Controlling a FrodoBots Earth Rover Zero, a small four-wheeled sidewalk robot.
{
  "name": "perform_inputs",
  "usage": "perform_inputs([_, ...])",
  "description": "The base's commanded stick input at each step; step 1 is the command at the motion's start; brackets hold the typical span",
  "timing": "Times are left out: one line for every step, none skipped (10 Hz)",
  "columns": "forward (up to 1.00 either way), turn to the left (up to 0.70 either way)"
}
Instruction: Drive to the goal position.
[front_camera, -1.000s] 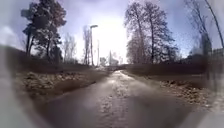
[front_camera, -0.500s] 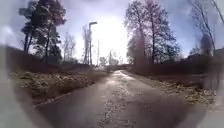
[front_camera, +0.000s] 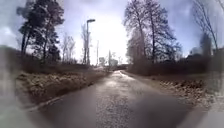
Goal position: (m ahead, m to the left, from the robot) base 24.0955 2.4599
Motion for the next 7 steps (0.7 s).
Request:
perform_inputs([0.85,0.0])
perform_inputs([0.85,0.0])
perform_inputs([0.85,0.0])
perform_inputs([0.85,0.0])
perform_inputs([0.85,0.0])
perform_inputs([0.85,0.0])
perform_inputs([0.85,0.0])
